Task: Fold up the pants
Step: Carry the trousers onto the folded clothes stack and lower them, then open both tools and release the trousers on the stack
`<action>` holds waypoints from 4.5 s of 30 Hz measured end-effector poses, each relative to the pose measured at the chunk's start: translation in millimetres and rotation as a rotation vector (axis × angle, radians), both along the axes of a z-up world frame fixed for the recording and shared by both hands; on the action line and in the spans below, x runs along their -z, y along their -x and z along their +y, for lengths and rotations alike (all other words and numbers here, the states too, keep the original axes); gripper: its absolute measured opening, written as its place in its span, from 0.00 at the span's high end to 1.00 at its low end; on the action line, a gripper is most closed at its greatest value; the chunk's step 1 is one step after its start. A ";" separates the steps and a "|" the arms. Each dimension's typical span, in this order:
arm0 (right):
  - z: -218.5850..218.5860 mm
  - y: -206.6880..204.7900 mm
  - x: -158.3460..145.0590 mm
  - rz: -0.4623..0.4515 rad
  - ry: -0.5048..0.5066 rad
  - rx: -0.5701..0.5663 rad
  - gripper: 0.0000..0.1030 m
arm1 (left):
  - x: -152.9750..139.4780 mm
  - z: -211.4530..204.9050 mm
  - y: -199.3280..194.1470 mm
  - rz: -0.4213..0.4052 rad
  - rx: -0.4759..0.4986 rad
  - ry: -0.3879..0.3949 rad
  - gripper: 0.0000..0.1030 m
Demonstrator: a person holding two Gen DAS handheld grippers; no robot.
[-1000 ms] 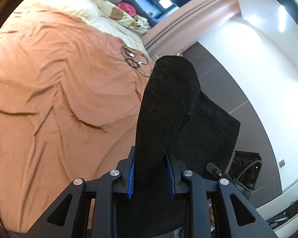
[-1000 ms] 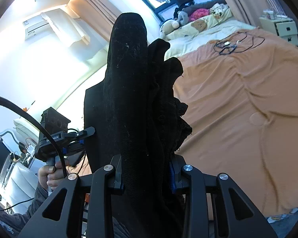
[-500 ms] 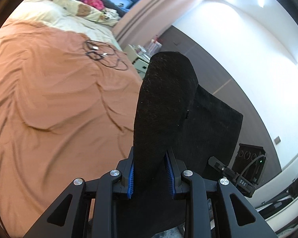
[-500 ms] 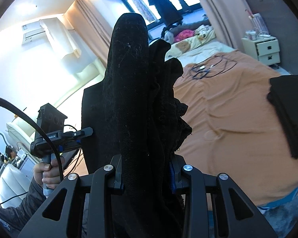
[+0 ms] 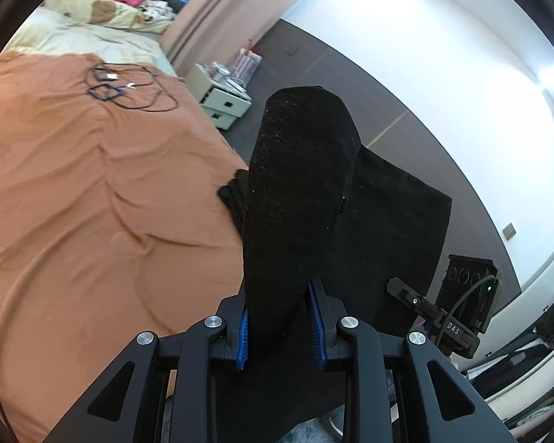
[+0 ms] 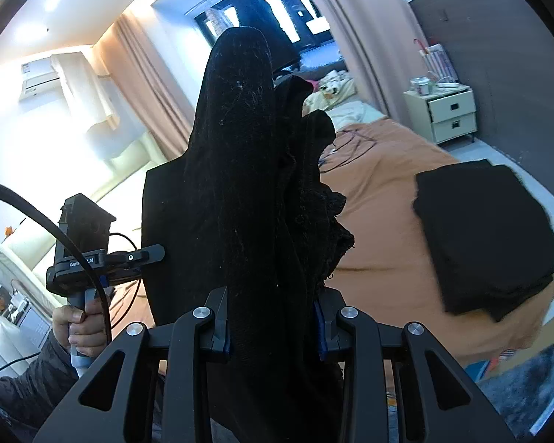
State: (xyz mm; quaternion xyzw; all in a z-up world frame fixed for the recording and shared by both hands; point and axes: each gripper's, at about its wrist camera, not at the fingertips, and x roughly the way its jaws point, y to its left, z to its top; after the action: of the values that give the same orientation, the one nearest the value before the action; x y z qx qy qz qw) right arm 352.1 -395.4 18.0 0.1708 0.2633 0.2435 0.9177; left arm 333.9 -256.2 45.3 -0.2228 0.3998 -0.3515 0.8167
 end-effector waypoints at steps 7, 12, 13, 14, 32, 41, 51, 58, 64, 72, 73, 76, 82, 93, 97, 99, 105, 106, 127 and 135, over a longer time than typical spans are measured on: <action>-16.4 15.7 -9.2 -0.005 0.029 0.059 0.72 | -3.4 -50.6 -17.2 -0.002 0.059 0.001 0.73; -21.9 31.2 -18.8 -0.016 0.058 0.092 0.73 | -4.2 -88.2 -35.6 0.002 0.099 0.017 0.73; -20.6 33.9 -20.9 -0.018 0.066 0.100 0.73 | -4.7 -94.7 -38.0 0.002 0.105 0.019 0.73; -21.0 35.8 -23.6 -0.016 0.073 0.108 0.73 | -5.1 -102.9 -41.4 0.004 0.113 0.024 0.73; -16.9 59.1 -64.3 0.032 0.200 0.177 0.74 | 14.8 -206.9 -124.7 0.072 0.235 0.104 0.73; 4.0 65.8 -69.5 0.091 0.264 0.205 0.75 | 42.0 -244.2 -161.3 0.130 0.263 0.136 0.73; 40.8 69.7 -74.2 0.140 0.292 0.219 0.75 | 74.7 -254.0 -199.6 0.174 0.234 0.158 0.73; 62.2 66.0 -65.7 0.175 0.298 0.219 0.75 | 99.3 -248.3 -218.4 0.216 0.208 0.160 0.73; 81.6 51.1 -54.4 0.272 0.479 0.410 0.58 | 125.3 -254.0 -225.1 0.267 0.143 0.030 0.57; 119.6 108.7 -66.4 0.220 0.505 0.412 0.55 | 140.6 -214.2 -220.9 0.292 0.071 0.031 0.48; 122.8 114.0 -61.5 0.222 0.502 0.396 0.55 | 140.3 -211.5 -221.4 0.294 0.068 0.039 0.48; 131.0 132.1 -49.9 0.259 0.491 0.349 0.65 | 140.2 -208.9 -225.9 0.298 0.055 0.073 0.49; 122.4 145.2 -26.3 0.367 0.447 0.369 0.68 | 139.8 -219.8 -239.1 0.320 0.067 0.055 0.72; 84.3 96.4 -27.8 0.448 0.393 0.462 0.72 | 127.9 -218.6 -229.7 0.304 0.022 0.006 0.74; 94.5 61.4 -17.6 0.479 0.442 0.479 0.75 | 129.3 -212.0 -225.5 0.314 0.008 0.008 0.73; 98.1 48.4 -14.6 0.494 0.449 0.481 0.78 | 130.5 -209.1 -223.7 0.309 0.004 0.008 0.73; 91.5 17.3 -3.2 0.557 0.452 0.503 0.85 | 141.4 -218.5 -240.4 0.331 0.007 0.007 0.73; 92.7 10.3 -0.9 0.564 0.460 0.506 0.86 | 142.7 -218.5 -239.9 0.339 0.008 0.015 0.73; 62.2 96.7 -7.9 0.636 0.499 0.520 0.86 | 143.7 -228.2 -189.4 0.392 0.027 0.002 0.72; 67.8 132.2 -39.2 0.665 0.475 0.541 0.85 | 113.9 -213.4 -162.6 0.352 0.040 -0.066 0.63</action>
State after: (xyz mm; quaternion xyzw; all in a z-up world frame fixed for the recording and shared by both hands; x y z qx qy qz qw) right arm 219.9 -327.6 57.2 0.0875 0.5365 -0.1384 0.8279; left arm 496.5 -469.6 -68.6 -0.2460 0.5523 -0.3098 0.7338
